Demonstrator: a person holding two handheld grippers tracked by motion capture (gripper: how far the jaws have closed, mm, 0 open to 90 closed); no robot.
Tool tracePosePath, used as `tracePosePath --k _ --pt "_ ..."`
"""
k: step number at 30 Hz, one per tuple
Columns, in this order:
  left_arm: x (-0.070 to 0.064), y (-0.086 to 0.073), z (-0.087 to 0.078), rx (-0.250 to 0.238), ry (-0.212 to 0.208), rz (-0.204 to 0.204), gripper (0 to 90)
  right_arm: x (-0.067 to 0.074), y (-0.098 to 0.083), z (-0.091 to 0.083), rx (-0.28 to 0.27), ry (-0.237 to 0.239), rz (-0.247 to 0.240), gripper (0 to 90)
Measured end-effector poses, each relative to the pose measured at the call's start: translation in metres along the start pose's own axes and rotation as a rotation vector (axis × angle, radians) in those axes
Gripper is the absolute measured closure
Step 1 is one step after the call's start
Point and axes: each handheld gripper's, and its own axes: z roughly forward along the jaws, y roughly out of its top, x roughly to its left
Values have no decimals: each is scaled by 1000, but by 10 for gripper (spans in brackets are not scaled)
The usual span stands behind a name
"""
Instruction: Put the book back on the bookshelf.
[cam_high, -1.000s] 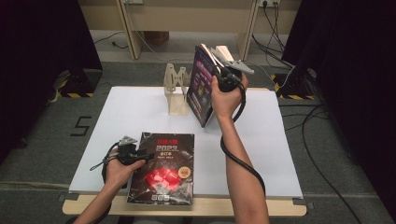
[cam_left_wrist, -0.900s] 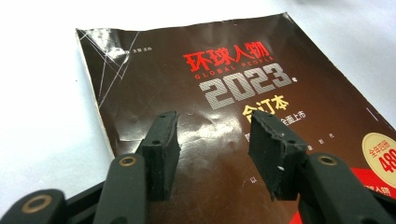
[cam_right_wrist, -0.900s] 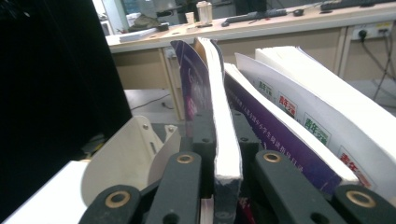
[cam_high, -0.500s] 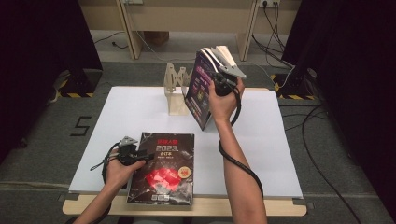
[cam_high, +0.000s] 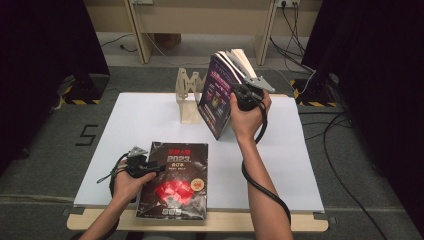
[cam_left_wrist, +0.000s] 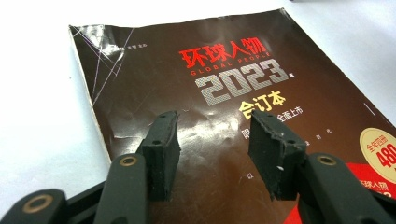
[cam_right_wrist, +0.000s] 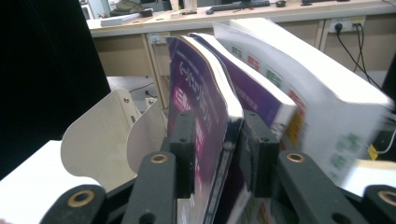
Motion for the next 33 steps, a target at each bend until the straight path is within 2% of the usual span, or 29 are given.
tracePosePath --k 2,4,10,17,33 --pt "0 0 -1 -1 1 2 520 -2 -2 -5 -1 -25 3 685" --pt "0 0 -1 -1 3 2 520 -5 -3 -9 5 -26 20 685" --pt "-1 0 0 -1 0 1 520 -11 -4 -14 11 -31 25 729" --pt "0 0 -1 0 3 4 520 -16 -3 -14 19 -34 33 747" --pt "-1 0 -1 -4 4 2 520 -22 -9 -6 48 -6 68 693"
